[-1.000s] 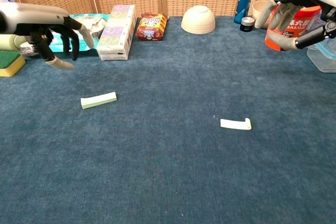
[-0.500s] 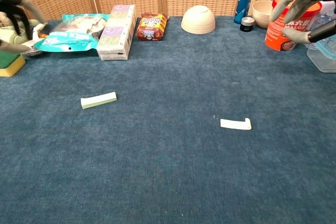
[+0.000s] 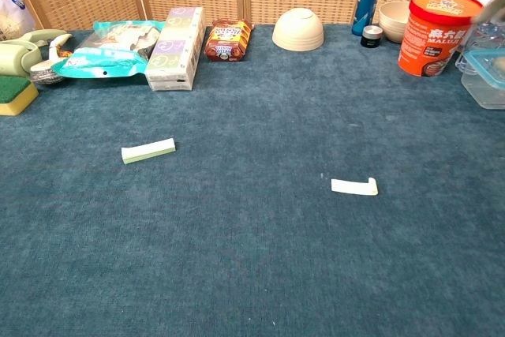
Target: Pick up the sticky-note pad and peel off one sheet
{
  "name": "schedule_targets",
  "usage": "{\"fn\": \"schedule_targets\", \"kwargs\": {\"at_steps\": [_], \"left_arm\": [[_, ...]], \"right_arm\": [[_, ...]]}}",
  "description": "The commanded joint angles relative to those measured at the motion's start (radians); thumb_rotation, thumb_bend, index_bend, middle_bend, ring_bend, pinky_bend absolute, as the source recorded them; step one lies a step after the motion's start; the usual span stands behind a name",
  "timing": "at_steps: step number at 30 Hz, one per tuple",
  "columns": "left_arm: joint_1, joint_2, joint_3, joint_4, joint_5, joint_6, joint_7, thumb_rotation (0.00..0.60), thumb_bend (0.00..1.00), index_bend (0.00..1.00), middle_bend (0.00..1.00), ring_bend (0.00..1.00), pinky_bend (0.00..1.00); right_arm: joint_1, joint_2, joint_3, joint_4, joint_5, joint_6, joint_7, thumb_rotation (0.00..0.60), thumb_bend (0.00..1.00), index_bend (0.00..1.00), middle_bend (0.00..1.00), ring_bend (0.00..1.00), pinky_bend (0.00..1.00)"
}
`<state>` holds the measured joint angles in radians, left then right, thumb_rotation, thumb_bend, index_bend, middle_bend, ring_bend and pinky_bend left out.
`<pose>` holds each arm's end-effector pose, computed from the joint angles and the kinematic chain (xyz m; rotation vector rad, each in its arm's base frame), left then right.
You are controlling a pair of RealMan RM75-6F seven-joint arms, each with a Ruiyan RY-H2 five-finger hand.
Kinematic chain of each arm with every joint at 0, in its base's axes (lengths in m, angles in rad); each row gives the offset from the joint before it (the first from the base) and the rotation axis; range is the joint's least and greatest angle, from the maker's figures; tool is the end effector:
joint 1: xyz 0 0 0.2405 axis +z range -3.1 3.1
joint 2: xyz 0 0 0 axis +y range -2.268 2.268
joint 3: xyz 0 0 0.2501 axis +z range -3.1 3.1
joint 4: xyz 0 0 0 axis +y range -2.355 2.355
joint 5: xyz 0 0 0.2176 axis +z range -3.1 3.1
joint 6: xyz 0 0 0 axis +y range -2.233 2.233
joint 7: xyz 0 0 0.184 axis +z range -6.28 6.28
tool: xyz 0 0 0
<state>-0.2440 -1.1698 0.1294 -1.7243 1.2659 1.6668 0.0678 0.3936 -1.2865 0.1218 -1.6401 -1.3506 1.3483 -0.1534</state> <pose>-0.2952 0.2246 0.1386 -1.2633 -0.9652 -0.9135 -0.2231 -0.3151 0.0890 1.4995 -0.8824 1.0594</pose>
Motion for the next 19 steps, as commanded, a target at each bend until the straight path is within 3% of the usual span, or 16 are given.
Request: {"fn": "schedule_targets", "kwargs": {"at_steps": [1, 7, 19], "left_arm": [[0.06, -0.004, 0.017, 0.021, 0.036, 0.037, -0.028, 0.6, 0.24, 0.29, 0.44, 0.38, 0.67], [0.133, -0.006, 0.031, 0.047, 0.094, 0.073, -0.062, 0.6, 0.24, 0.29, 0.44, 0.38, 0.67], [0.174, -0.009, -0.025, 0.05, 0.148, 0.041, -0.08, 0.6, 0.24, 0.29, 0.44, 0.39, 0.67]], "right_arm": [[-0.037, 0.02, -0.01, -0.034, 0.017, 0.038, -0.037, 0.6, 0.43, 0.11, 0.25, 0.2, 0.21], [-0.095, 0.04, -0.037, -0.077, 0.005, 0.089, -0.059, 0.6, 0.43, 0.12, 0.25, 0.18, 0.21], [-0.157, 0.052, -0.045, -0.088, -0.028, 0.133, -0.031, 0.6, 0.43, 0.12, 0.22, 0.15, 0.19]]}}
